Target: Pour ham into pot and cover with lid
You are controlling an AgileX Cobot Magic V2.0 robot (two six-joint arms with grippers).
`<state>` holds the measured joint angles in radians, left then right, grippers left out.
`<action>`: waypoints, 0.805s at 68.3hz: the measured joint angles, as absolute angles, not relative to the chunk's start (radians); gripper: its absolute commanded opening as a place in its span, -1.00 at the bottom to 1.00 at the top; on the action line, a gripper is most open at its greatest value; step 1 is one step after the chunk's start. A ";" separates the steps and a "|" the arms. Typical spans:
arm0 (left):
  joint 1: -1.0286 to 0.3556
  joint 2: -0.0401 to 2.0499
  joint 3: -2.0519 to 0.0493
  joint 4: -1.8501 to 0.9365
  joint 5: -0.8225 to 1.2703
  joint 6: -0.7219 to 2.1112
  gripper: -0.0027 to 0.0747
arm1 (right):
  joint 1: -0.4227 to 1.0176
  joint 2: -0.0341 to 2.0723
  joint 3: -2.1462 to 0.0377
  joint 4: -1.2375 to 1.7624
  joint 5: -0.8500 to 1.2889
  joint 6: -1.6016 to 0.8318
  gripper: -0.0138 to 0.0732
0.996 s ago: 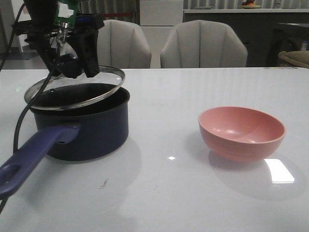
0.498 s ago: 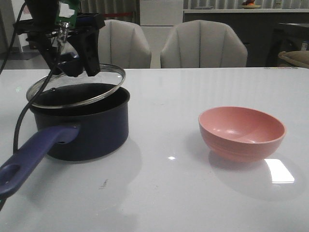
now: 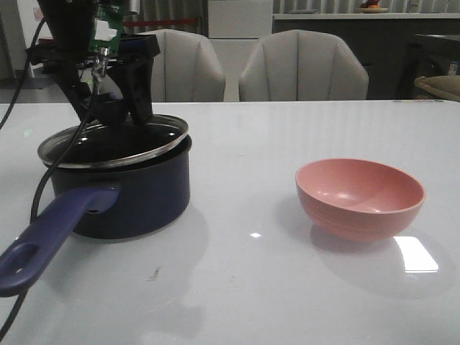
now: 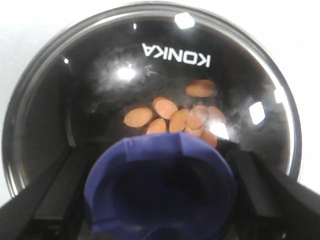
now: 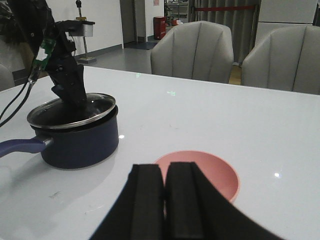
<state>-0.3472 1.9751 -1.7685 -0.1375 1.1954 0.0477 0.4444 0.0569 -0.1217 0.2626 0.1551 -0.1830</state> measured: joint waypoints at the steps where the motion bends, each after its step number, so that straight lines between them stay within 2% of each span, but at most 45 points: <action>1: -0.347 1.978 -1.768 -0.138 1.195 0.048 0.68 | 0.444 0.057 -0.122 0.263 0.155 -0.183 -0.29; 20: -0.347 1.983 -1.781 -0.138 1.195 0.048 0.72 | 0.444 0.057 -0.122 0.263 0.155 -0.183 -0.29; 40: -0.347 1.983 -1.932 -0.134 1.236 0.048 0.72 | 0.444 0.057 -0.122 0.263 0.155 -0.183 -0.29; 55: -0.347 1.869 -1.907 -0.136 1.243 0.077 0.72 | 0.444 0.057 -0.122 0.263 0.155 -0.183 -0.29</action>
